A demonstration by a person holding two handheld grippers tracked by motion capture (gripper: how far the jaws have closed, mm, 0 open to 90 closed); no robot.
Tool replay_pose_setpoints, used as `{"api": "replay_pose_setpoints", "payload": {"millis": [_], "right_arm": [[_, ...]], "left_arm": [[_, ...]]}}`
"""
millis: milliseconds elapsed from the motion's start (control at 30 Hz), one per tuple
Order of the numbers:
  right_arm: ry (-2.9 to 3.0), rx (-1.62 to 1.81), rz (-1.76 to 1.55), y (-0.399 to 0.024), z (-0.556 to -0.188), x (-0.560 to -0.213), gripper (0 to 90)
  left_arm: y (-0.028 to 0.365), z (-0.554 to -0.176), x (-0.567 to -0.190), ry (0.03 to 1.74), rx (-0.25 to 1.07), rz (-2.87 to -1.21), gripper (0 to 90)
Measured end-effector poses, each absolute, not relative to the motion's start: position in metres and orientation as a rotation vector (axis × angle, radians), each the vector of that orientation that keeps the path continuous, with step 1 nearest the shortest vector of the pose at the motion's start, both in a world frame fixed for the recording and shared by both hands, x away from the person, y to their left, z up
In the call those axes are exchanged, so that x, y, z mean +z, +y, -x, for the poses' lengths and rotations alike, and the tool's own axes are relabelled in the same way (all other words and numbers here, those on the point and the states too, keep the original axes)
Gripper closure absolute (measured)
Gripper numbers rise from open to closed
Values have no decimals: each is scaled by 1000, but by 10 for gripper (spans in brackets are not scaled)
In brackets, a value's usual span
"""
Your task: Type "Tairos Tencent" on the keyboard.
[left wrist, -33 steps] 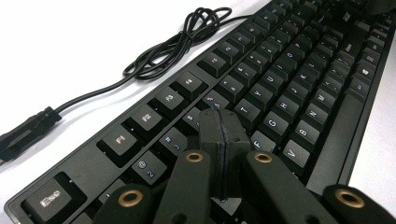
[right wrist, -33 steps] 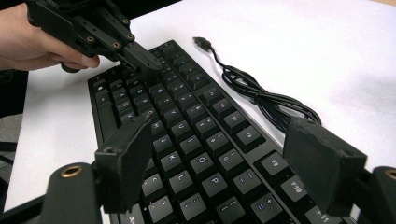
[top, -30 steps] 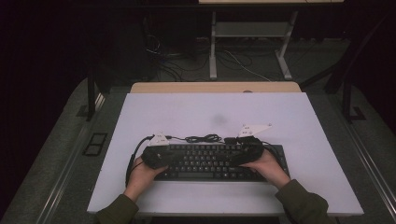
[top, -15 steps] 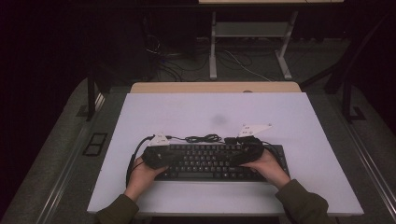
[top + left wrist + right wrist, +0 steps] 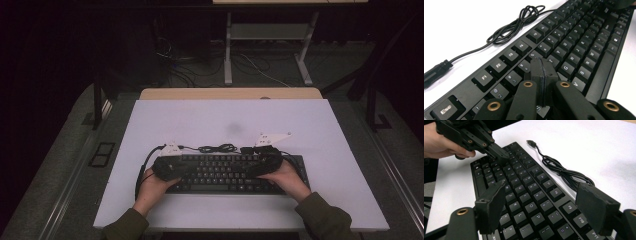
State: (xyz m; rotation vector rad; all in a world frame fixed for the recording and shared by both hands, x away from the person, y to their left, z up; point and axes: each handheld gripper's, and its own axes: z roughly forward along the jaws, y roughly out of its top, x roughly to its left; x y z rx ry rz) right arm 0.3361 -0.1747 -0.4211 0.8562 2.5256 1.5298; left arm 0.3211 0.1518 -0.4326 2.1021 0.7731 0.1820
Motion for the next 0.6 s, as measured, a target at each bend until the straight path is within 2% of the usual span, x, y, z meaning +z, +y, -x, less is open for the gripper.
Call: {"api": "replay_pose_setpoints", "payload": {"millis": [233, 467, 600], "right_arm": [[2527, 1527, -855, -175, -336, -421, 237], [2526, 1530, -857, -175, -336, -420, 245], [2523, 1536, -856, -174, -336, -420, 249]], "left_arm": [[155, -320, -431, 771, 172, -2086, 885], [157, -318, -429, 767, 167, -2068, 702], [157, -317, -429, 767, 158, -2060, 554]]}}
